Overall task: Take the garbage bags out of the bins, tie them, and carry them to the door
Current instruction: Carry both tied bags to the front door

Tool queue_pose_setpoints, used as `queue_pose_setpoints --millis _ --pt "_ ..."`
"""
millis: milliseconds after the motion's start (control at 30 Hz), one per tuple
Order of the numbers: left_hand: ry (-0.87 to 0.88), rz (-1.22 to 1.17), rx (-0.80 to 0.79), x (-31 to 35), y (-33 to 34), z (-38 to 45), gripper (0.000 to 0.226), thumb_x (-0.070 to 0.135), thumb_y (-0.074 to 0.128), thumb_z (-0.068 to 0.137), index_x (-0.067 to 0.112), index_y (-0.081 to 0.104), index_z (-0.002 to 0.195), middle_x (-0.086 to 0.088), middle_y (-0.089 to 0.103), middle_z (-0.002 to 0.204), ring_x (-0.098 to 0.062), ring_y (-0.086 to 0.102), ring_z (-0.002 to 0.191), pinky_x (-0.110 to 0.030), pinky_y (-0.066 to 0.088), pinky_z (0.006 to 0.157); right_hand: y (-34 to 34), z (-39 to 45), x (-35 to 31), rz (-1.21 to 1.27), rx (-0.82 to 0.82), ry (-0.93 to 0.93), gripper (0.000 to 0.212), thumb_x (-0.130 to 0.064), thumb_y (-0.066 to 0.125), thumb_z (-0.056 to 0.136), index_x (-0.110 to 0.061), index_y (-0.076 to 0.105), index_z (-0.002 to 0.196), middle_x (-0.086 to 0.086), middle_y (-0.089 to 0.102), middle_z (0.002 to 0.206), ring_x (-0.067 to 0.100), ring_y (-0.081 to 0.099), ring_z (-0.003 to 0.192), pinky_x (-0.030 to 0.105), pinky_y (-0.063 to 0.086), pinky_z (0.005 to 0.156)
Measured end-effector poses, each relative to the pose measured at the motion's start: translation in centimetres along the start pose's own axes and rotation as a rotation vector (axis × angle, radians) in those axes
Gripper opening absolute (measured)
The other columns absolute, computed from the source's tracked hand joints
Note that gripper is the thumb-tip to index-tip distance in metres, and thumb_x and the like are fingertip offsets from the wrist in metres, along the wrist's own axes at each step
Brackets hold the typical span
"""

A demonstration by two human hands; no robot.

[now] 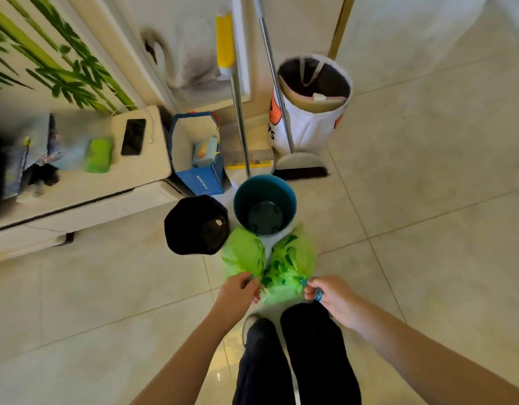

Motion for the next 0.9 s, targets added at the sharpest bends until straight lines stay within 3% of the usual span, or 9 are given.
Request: queue_pose_setpoints --millis 133,200,300,467,600,733,900 --pt "0.041 -0.048 -0.091 4.5 0.1 -3.9 0.025 0.011 0.048 0.095 0.006 0.061 0.074 -0.004 0.064 0.061 -0.009 0.059 0.056 -0.027 0.05 0.068 -2.1 -4.8 0.1 -0.038 0.058 -0.046 0.015 0.002 0.055 0.086 0.003 0.061 0.072 0.015 0.062 0.066 0.025 0.06 0.062 0.041 0.049 0.081" --pt "0.083 -0.013 -0.178 6.7 0.9 -6.0 0.025 0.008 0.046 0.095 0.005 0.06 0.074 -0.005 0.064 0.061 -0.003 0.058 0.051 -0.017 0.048 0.061 -3.6 -7.4 0.0 -0.033 0.065 -0.075 0.009 -0.003 0.059 0.084 0.001 0.063 0.077 0.009 0.068 0.061 0.024 0.064 0.063 0.044 0.049 0.087" --pt "0.12 0.012 -0.279 9.9 2.6 -9.1 0.025 0.005 0.048 0.093 0.004 0.059 0.07 -0.006 0.063 0.062 -0.003 0.057 0.05 -0.012 0.045 0.055 -6.0 -12.1 -0.7 -0.053 0.102 -0.12 0.014 -0.011 0.058 0.088 -0.004 0.063 0.077 0.004 0.069 0.063 0.018 0.065 0.064 0.036 0.048 0.085" --pt "0.191 0.053 -0.326 15.0 7.0 -13.4 0.028 0.007 0.049 0.093 0.004 0.059 0.067 -0.009 0.061 0.063 -0.005 0.054 0.052 -0.014 0.045 0.058 -12.0 -19.4 -1.3 -0.068 0.139 -0.214 0.027 -0.014 0.054 0.093 -0.006 0.062 0.069 0.006 0.068 0.069 0.017 0.063 0.067 0.035 0.048 0.087" --pt "0.245 0.082 -0.334 20.0 12.5 -16.3 0.029 0.008 0.047 0.095 0.004 0.059 0.069 -0.007 0.06 0.06 -0.003 0.053 0.051 -0.016 0.046 0.061 -19.0 -23.7 -0.7 -0.038 0.211 -0.262 0.02 -0.016 0.055 0.093 -0.006 0.066 0.081 0.006 0.07 0.075 0.018 0.067 0.073 0.038 0.05 0.087" --pt "0.263 0.071 -0.341 24.9 19.2 -18.7 0.028 0.011 0.047 0.095 0.001 0.061 0.073 -0.003 0.058 0.055 -0.009 0.054 0.053 -0.028 0.048 0.067 -25.9 -26.7 0.9 0.01 0.272 -0.293 0.016 -0.016 0.055 0.091 -0.005 0.067 0.092 0.004 0.072 0.078 0.018 0.069 0.077 0.038 0.052 0.088" --pt "0.293 0.105 -0.412 29.7 28.3 -20.6 0.028 0.014 0.05 0.094 -0.005 0.062 0.078 -0.001 0.058 0.054 -0.013 0.053 0.055 -0.043 0.053 0.075 -34.2 -29.4 3.1 0.08 0.388 -0.337 0.01 -0.013 0.058 0.086 -0.01 0.066 0.089 0.003 0.068 0.075 0.021 0.066 0.08 0.032 0.049 0.08"
Point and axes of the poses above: each hand's wrist, its own z-axis towards the middle knuckle, its own y-axis out of the palm, x = y × z, the point moved 1 cm from there along z, towards the middle knuckle
